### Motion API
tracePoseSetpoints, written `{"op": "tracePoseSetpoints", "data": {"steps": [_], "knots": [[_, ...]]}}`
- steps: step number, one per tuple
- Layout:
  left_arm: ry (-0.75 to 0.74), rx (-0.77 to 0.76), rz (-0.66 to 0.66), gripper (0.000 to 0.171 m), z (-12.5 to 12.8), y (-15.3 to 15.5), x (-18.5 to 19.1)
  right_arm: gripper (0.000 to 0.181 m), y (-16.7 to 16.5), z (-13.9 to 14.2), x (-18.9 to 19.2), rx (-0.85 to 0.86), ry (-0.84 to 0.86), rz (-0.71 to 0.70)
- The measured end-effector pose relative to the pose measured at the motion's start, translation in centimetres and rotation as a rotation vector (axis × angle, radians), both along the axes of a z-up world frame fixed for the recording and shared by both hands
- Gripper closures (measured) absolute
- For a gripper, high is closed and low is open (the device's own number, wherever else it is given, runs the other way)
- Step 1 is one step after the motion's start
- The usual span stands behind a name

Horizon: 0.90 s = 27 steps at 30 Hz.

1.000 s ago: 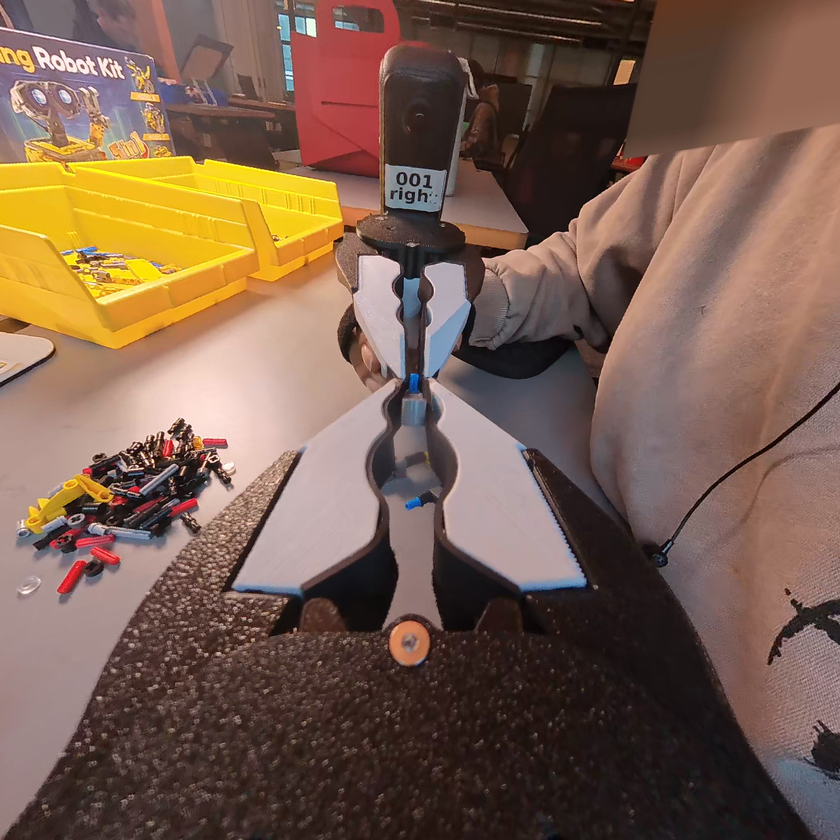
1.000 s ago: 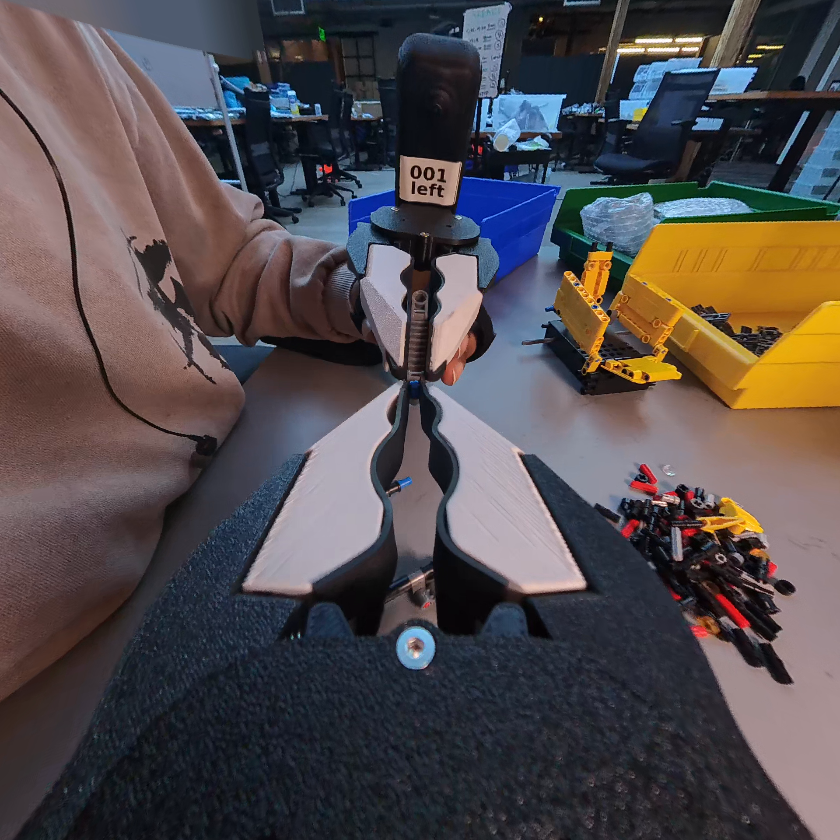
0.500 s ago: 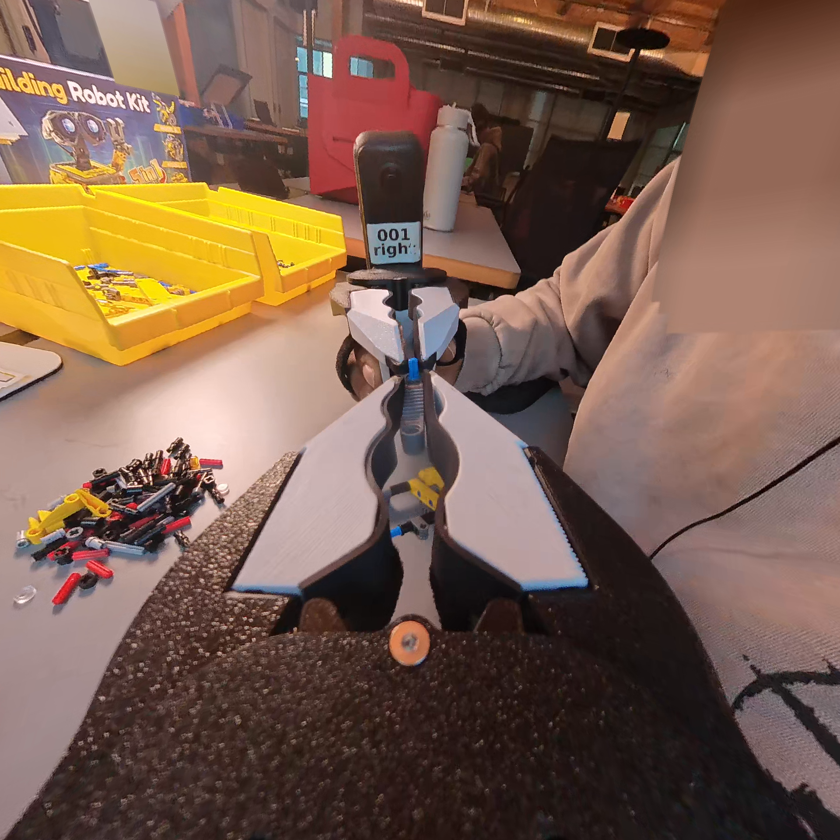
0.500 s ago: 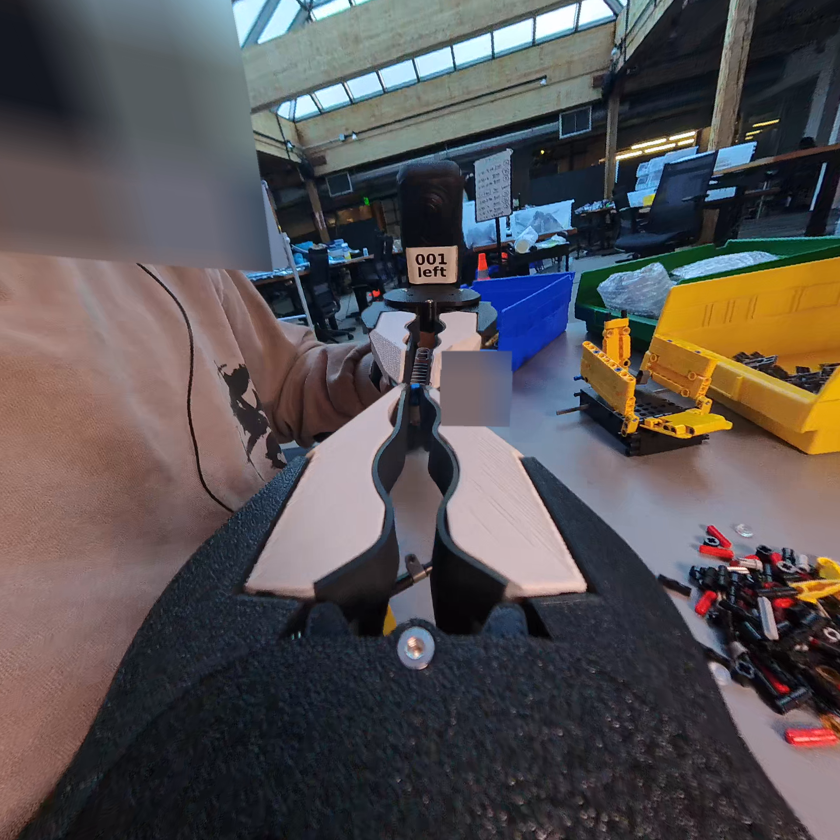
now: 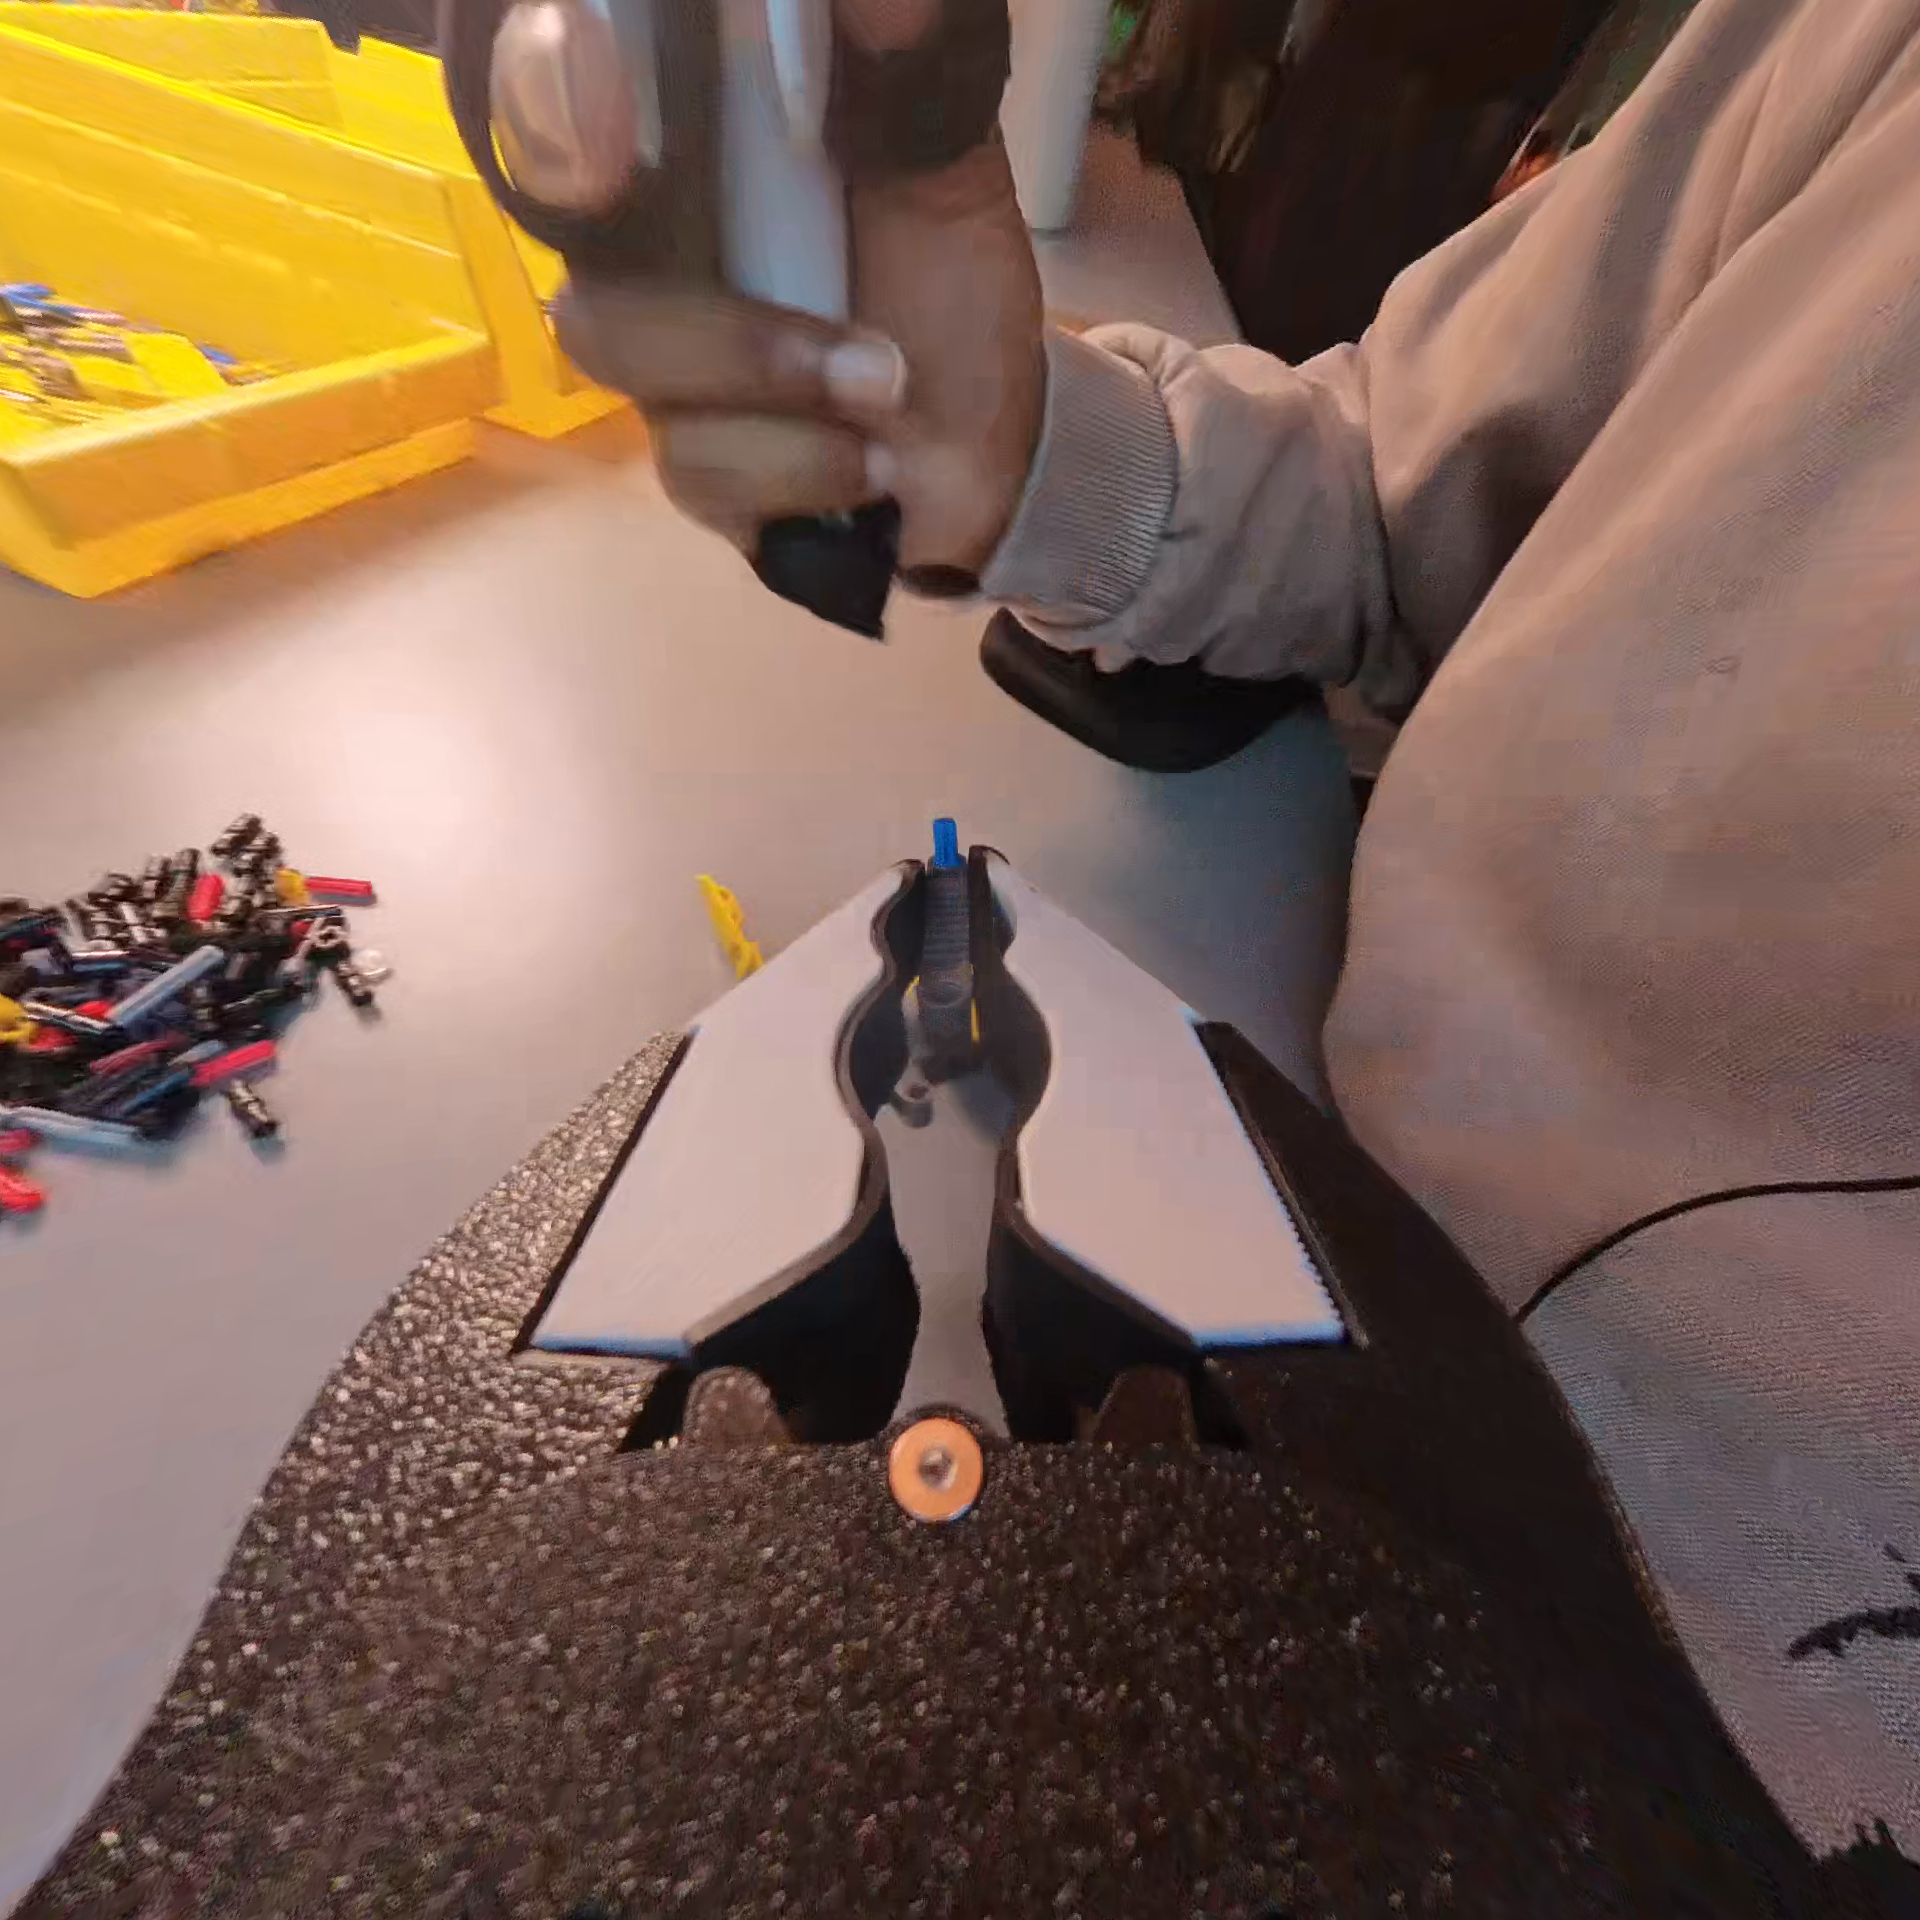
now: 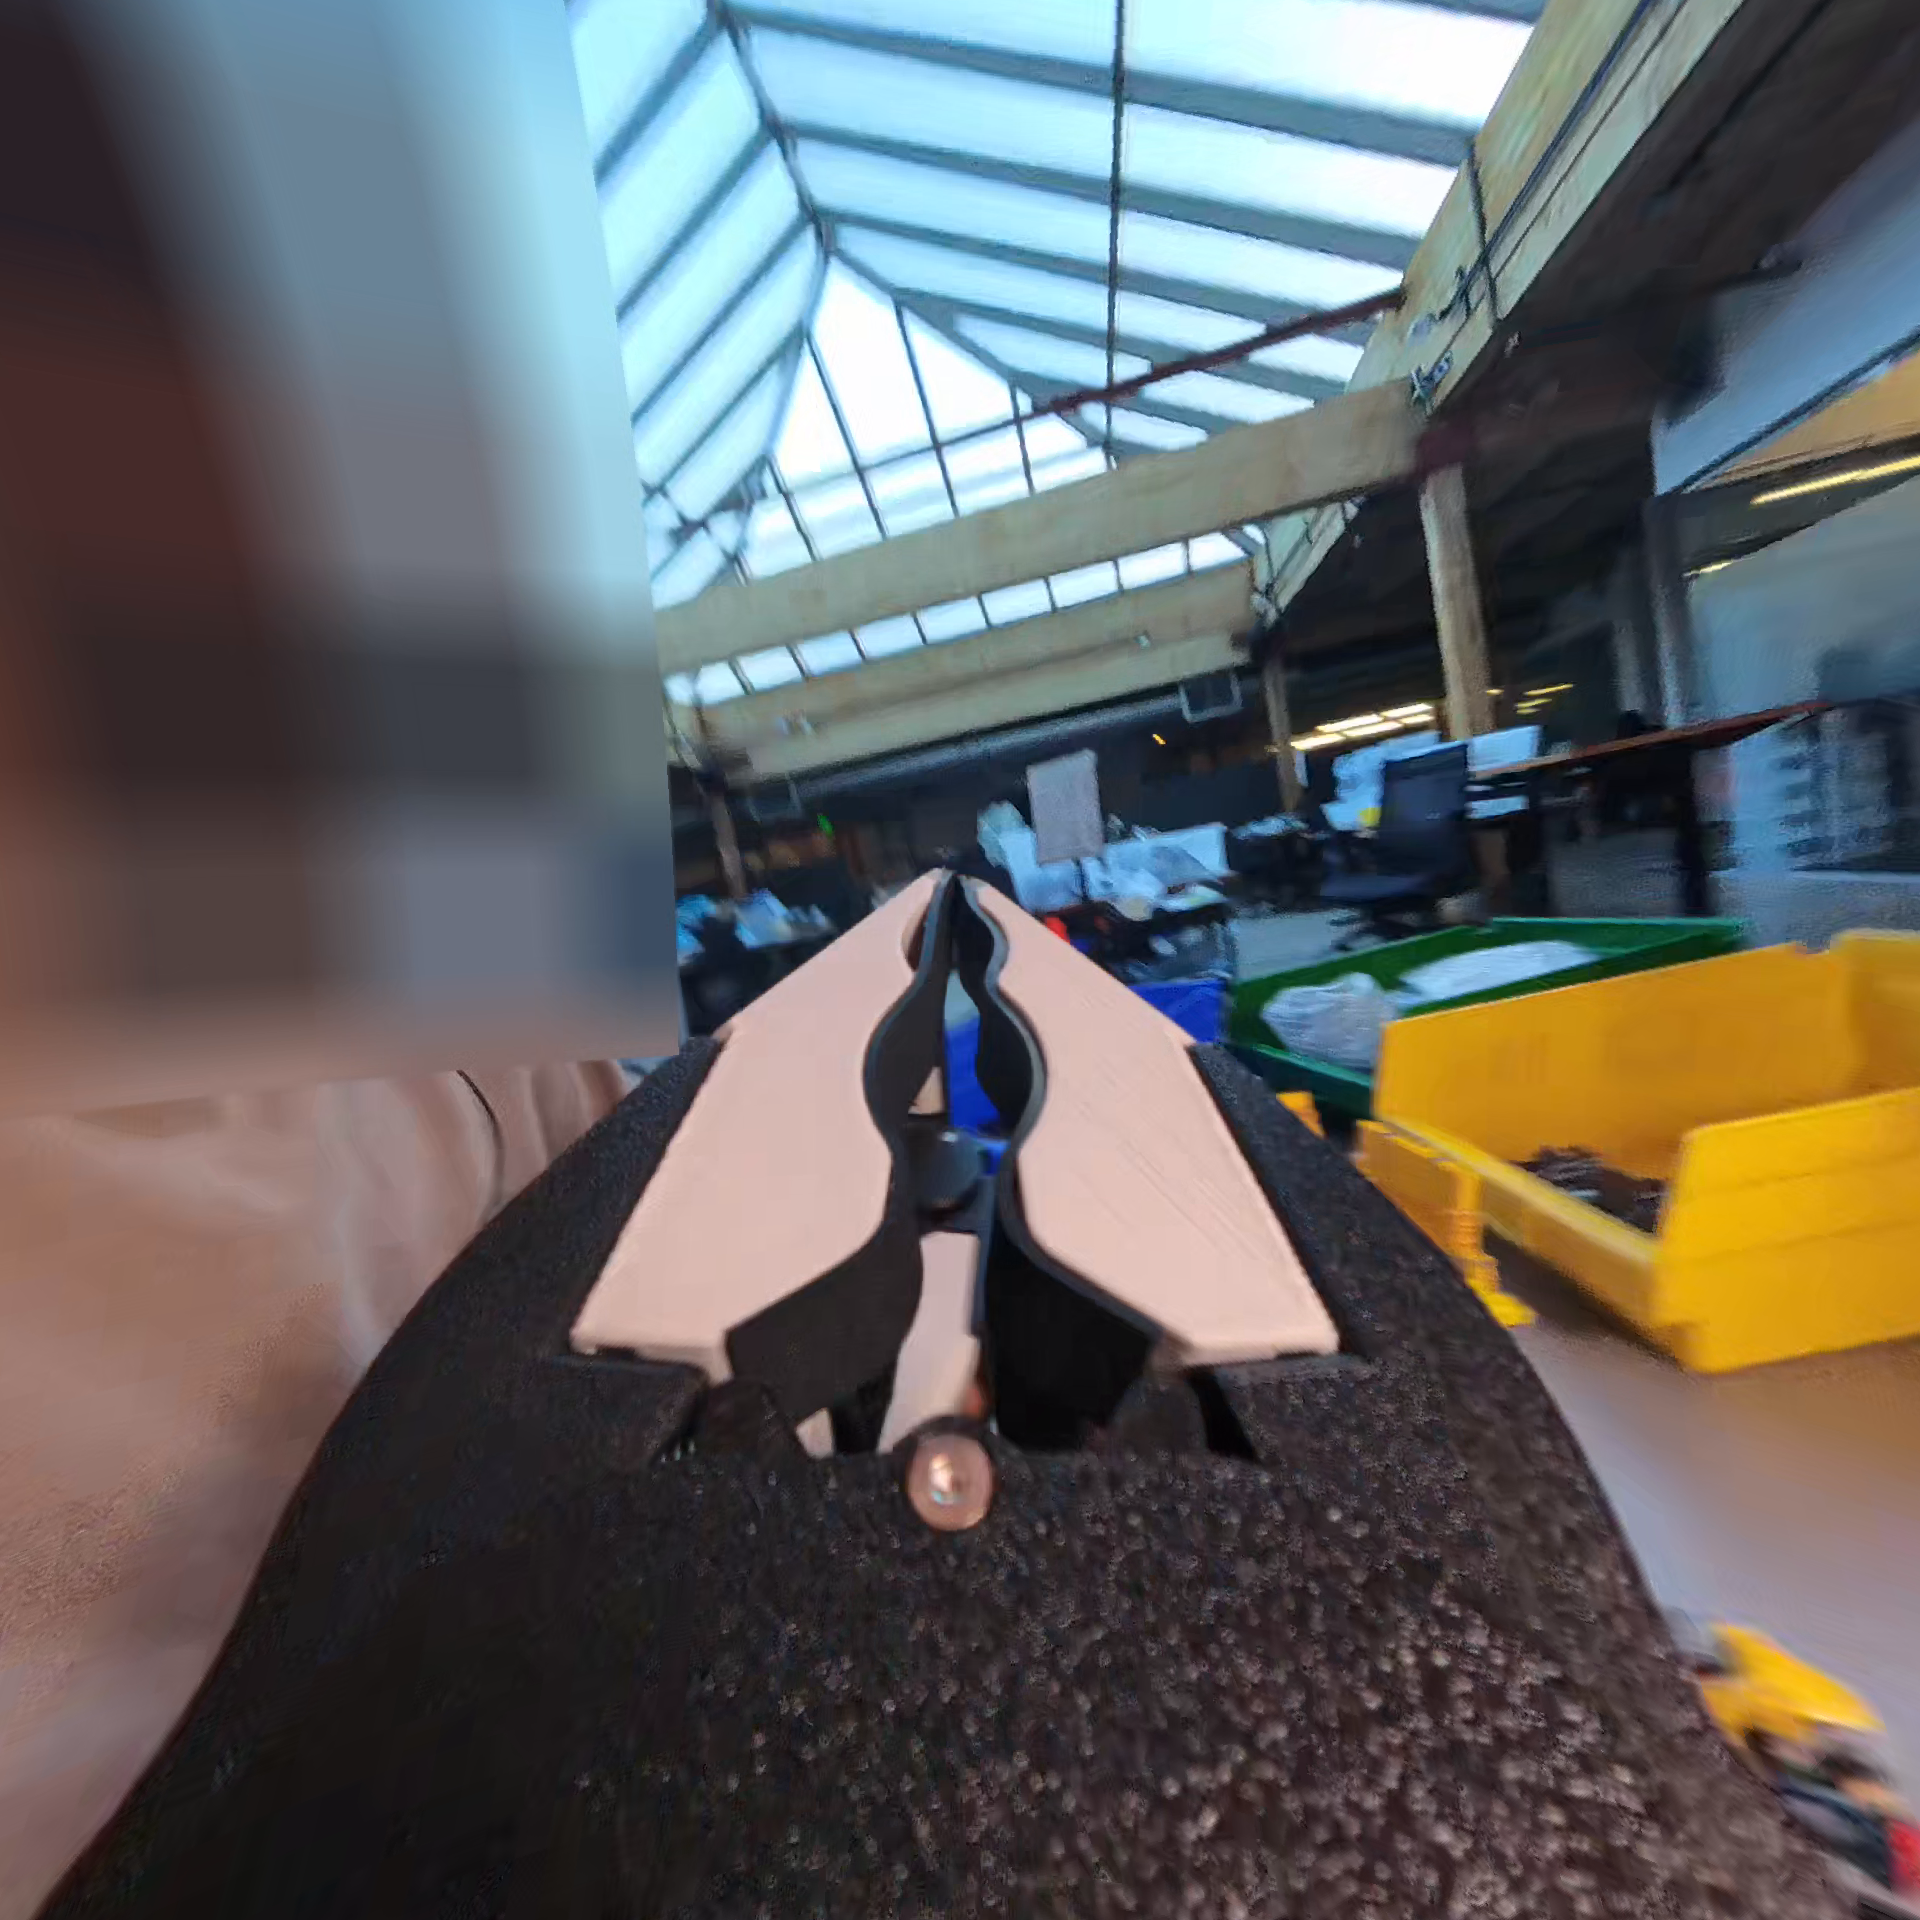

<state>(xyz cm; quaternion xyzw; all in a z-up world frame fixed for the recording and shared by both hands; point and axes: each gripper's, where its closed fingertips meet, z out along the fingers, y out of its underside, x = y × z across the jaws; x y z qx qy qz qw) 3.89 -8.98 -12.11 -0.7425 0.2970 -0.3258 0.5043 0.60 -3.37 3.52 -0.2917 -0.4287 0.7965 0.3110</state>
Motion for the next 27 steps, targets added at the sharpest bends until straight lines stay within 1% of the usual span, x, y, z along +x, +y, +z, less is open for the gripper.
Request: {"op": "tracePoseSetpoints", "data": {"steps": [1, 2, 3, 4, 6, 8, 9, 11, 13, 16, 21, 22, 24, 27], "knots": [[-0.017, 0.039, 0.027, 0.165, 1.0, 0.3, -0.6, 0.181, -0.2, 0.7, 0.3, 0.125, 0.01, -0.057], [-0.039, 0.095, 0.073, 0.165, 2.9, 1.2, -2.2, 0.181, -0.4, 1.4, 0.8, 0.156, 0.02, -0.072], [-0.09, 0.107, 0.094, 0.165, 4.3, 2.0, -3.5, 0.181, -0.3, 1.2, 1.0, 0.192, 0.0, -0.102], [-0.129, 0.1, 0.108, 0.165, 4.9, 2.6, -4.4, 0.181, 0.3, 0.6, 1.0, 0.216, -0.024, -0.143], [-0.144, 0.114, 0.12, 0.165, 4.4, 3.2, -5.1, 0.181, 1.6, -1.4, 0.9, 0.208, -0.108, -0.163], [-0.153, 0.101, 0.153, 0.165, 3.3, 3.6, -5.8, 0.181, 2.4, -3.8, 0.4, 0.254, -0.184, -0.194], [-0.171, 0.091, 0.158, 0.165, 3.0, 3.6, -6.0, 0.181, 2.5, -4.9, 0.0, 0.267, -0.227, -0.186], [-0.19, 0.086, 0.162, 0.165, 2.9, 3.6, -6.1, 0.181, 2.1, -6.9, -0.8, 0.301, -0.298, -0.16], [-0.188, 0.1, 0.159, 0.165, 3.0, 3.5, -6.0, 0.175, 1.3, -8.9, -1.3, 0.342, -0.36, -0.131], [-0.176, 0.113, 0.145, 0.165, 3.0, 3.5, -5.6, 0.169, -0.2, -11.2, -1.7, 0.386, -0.427, -0.077], [-0.132, 0.131, 0.103, 0.165, 2.6, 2.9, -4.5, 0.168, -2.6, -12.6, -2.1, 0.435, -0.457, 0.004], [-0.126, 0.145, 0.105, 0.165, 2.7, 2.8, -4.5, 0.172, -2.9, -12.6, -2.0, 0.435, -0.445, 0.019], [-0.134, 0.154, 0.078, 0.165, 2.9, 2.3, -4.2, 0.177, -3.2, -12.3, -1.9, 0.426, -0.431, 0.04], [-0.141, 0.164, 0.06, 0.165, 3.2, 1.9, -3.9, 0.177, -3.7, -12.1, -1.6, 0.433, -0.407, 0.068]]}}
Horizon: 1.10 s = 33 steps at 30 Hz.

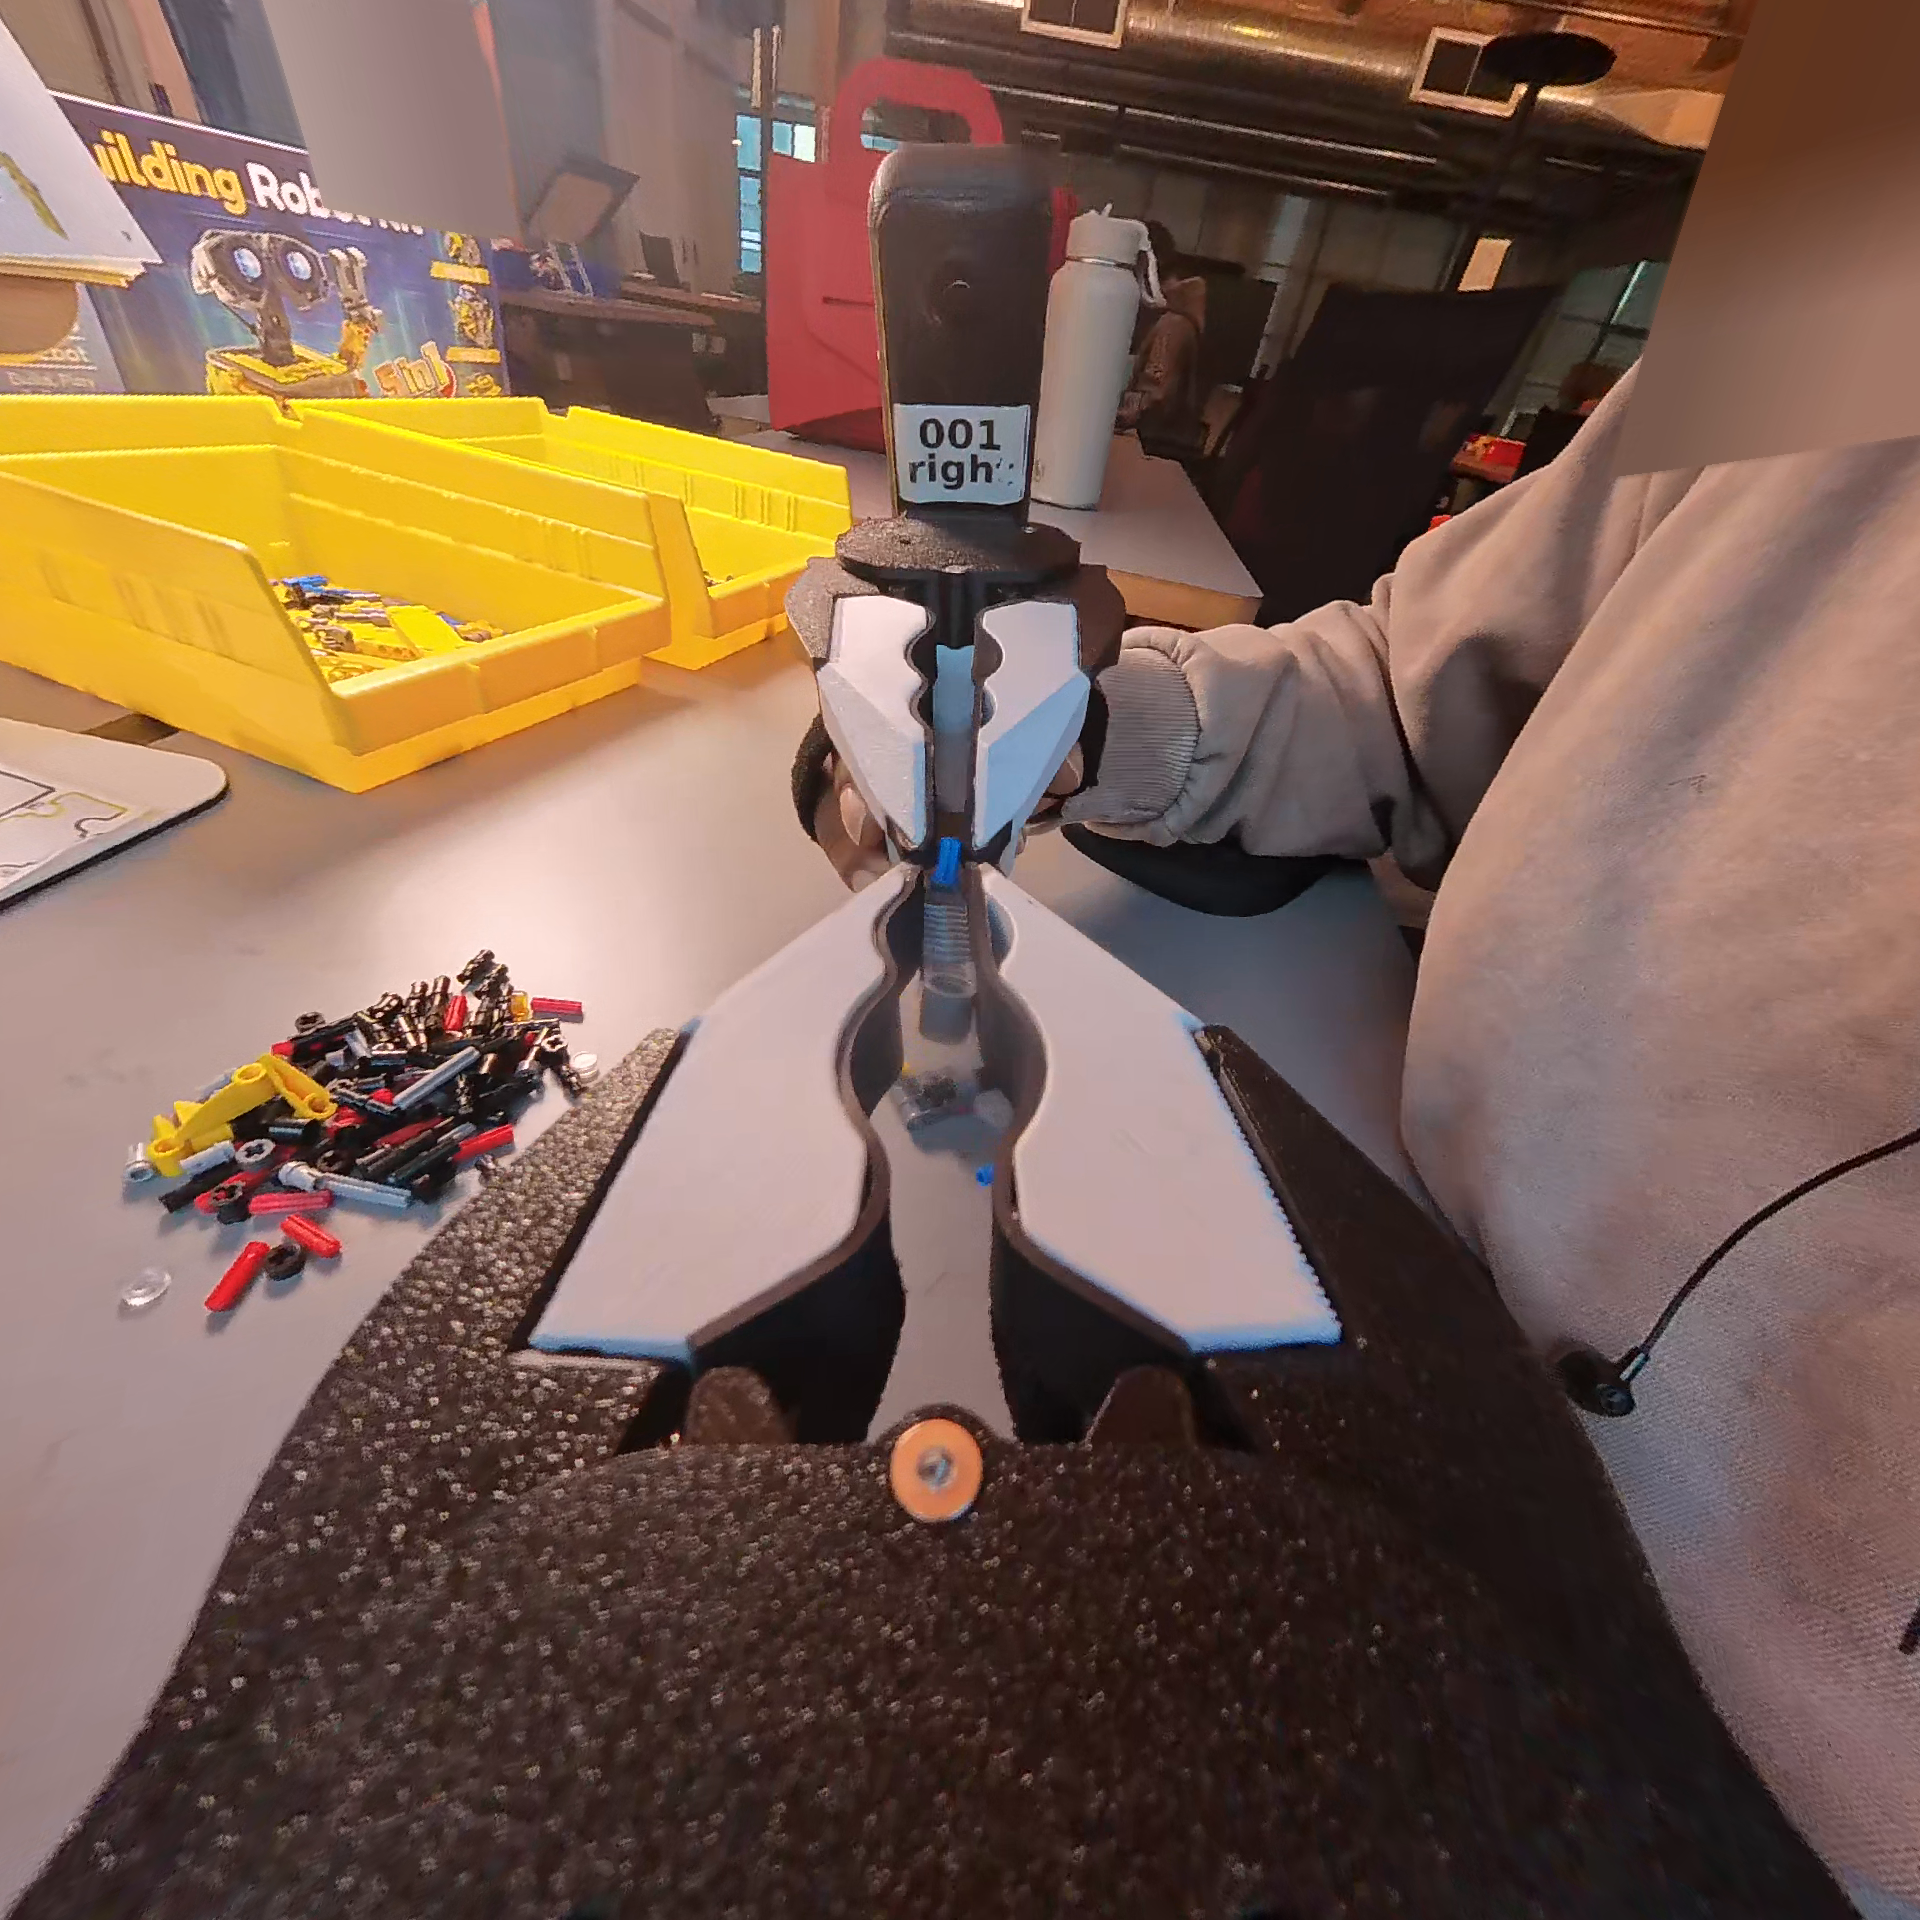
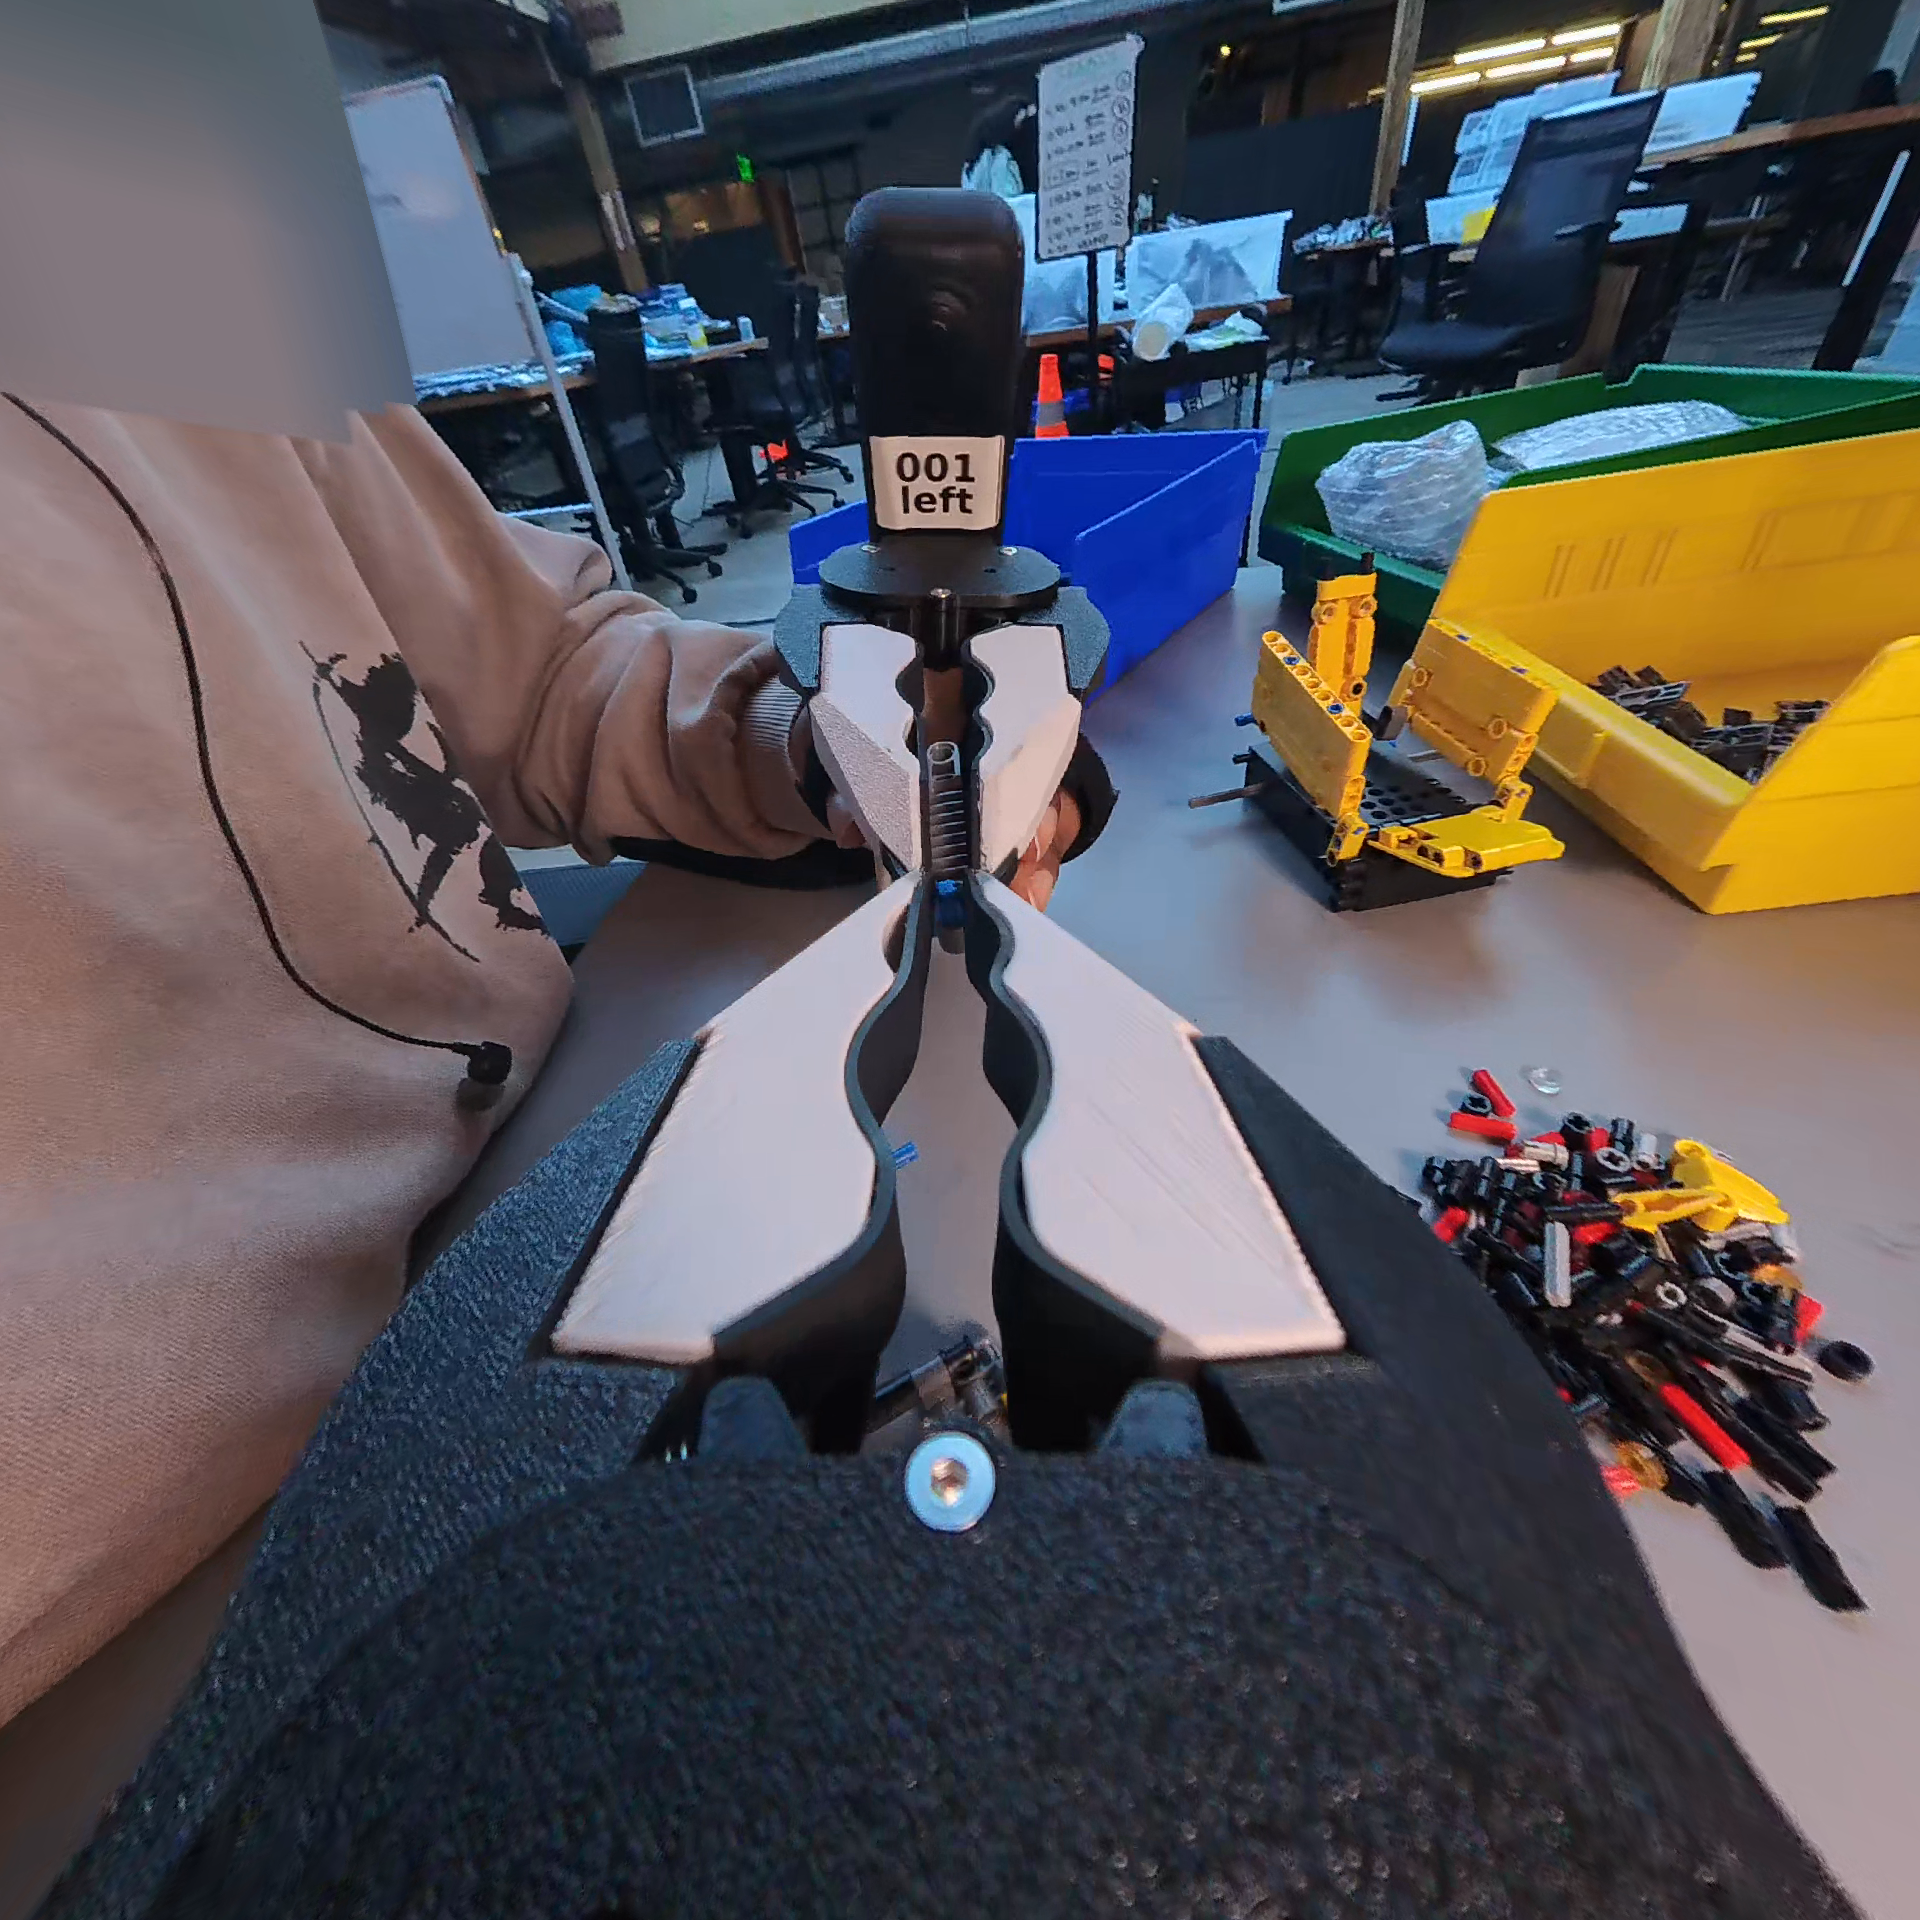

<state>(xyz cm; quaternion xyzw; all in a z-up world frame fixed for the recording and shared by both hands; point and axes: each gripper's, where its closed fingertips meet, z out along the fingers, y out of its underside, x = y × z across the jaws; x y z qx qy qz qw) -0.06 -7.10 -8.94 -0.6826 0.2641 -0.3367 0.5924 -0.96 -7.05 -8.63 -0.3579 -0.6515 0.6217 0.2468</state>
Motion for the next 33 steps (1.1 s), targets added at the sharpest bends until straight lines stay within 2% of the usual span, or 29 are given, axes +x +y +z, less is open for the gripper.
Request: {"op": "tracePoseSetpoints", "data": {"steps": [7, 16, 18, 21, 28, 33], "knots": [[-0.091, -0.018, -0.064, 0.165, 0.7, -0.7, 0.4, 0.177, -0.7, 0.5, 0.4, 0.048, 0.068, 0.024], [-0.12, -0.014, -0.108, 0.162, 1.0, -1.3, 0.9, 0.178, -1.2, 0.7, 1.0, 0.059, 0.069, 0.064], [-0.091, -0.005, -0.095, 0.155, 0.9, -1.2, 0.9, 0.178, -0.9, 0.9, 0.9, 0.043, 0.07, 0.053], [-0.024, 0.004, -0.058, 0.164, 0.4, -0.9, 0.9, 0.178, -0.9, 0.7, 1.0, 0.037, 0.06, 0.06], [0.058, -0.005, -0.06, 0.165, 0.1, -1.4, 1.1, 0.179, -1.4, 0.6, 1.0, 0.071, 0.068, 0.056], [0.163, -0.038, -0.009, 0.164, -1.0, -1.0, 1.8, 0.181, -1.9, 1.1, 0.8, -0.037, 0.082, 0.049]]}}
